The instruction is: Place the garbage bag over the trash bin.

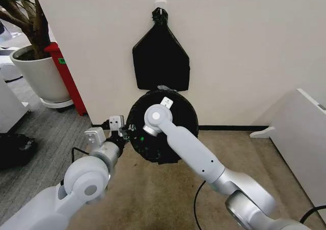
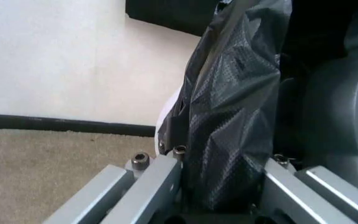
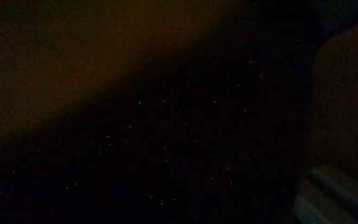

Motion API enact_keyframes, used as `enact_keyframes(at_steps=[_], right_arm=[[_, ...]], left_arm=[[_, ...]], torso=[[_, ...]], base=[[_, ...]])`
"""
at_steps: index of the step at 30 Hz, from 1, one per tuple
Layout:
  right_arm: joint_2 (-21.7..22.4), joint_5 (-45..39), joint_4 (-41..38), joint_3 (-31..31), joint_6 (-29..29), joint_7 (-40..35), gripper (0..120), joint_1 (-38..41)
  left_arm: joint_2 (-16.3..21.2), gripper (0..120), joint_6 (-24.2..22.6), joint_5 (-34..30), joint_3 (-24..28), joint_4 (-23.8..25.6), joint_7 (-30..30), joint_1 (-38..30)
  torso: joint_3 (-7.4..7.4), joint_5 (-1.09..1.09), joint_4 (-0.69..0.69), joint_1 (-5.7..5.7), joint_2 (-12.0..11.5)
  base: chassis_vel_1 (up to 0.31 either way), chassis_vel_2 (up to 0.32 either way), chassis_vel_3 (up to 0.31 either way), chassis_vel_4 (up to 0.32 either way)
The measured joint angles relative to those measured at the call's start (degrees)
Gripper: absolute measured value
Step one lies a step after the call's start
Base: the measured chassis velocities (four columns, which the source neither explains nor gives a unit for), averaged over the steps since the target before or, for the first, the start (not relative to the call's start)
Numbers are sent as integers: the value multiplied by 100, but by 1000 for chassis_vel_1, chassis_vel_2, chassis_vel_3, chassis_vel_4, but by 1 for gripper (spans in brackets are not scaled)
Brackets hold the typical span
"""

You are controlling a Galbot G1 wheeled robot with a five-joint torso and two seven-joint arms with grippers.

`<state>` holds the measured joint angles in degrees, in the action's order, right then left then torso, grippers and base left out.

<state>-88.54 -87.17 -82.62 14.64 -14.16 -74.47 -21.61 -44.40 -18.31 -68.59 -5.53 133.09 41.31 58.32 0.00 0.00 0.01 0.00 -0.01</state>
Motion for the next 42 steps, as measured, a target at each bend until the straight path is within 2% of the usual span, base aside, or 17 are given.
enact_keyframes(at_steps=[16,24,35,42], right_arm=[[415,-461,-1088,332,206,-480,0,-96],[596,-459,-1167,356,180,-525,0,-95],[699,-151,-570,12,-86,-177,0,-384],[819,-362,-933,27,-45,-253,0,-339]], left_arm=[[-127,0,45,-3,4,-210,144,-161],[-129,0,46,-12,-2,-254,160,-157],[-120,0,48,-150,27,-264,144,-266],[-136,0,49,-148,47,-347,133,-283]], torso=[[0,0,-1,0,0],[0,0,-1,0,0],[0,1,-1,0,0],[0,1,-1,0,0]], base=[[0,0,0,0],[0,0,0,0],[0,0,0,0],[0,0,0,0]])
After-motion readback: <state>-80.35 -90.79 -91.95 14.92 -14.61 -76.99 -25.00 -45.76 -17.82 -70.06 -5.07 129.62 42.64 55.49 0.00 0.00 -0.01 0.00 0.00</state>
